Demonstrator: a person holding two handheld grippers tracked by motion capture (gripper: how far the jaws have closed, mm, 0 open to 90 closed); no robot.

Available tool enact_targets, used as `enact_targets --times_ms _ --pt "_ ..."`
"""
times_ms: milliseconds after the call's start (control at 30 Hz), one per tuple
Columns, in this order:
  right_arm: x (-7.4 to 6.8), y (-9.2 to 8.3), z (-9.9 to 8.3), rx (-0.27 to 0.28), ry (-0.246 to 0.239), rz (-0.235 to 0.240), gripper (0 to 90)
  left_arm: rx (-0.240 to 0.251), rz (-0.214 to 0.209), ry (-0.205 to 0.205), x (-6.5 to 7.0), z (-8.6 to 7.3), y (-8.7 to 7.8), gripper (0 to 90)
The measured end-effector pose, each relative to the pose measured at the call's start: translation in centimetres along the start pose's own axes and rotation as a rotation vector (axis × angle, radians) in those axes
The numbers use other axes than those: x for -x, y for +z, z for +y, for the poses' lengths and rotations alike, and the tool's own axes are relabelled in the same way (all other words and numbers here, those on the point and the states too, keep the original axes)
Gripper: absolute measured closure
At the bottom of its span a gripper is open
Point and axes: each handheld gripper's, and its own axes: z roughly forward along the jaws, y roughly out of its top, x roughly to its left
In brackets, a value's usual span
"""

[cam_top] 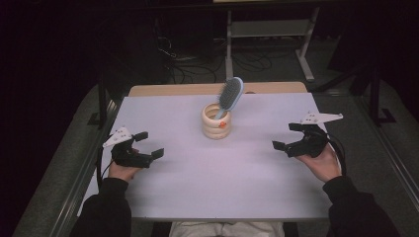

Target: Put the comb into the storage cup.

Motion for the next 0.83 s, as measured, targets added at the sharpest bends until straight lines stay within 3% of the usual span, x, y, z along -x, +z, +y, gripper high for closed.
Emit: enact_targets --times_ms 333,833 --pt "-0.4 -1.3 -2.1 0.025 -0.011 -0.012 0.0 -0.003 -0.001 -0.006 -0.1 -0.1 0.0 0.0" --pt "-0.7 -1.7 -4.2 -0.016 0.007 -0.031 0.0 0.007 0.006 -0.027 -0.3 -0.1 -0.1 0.0"
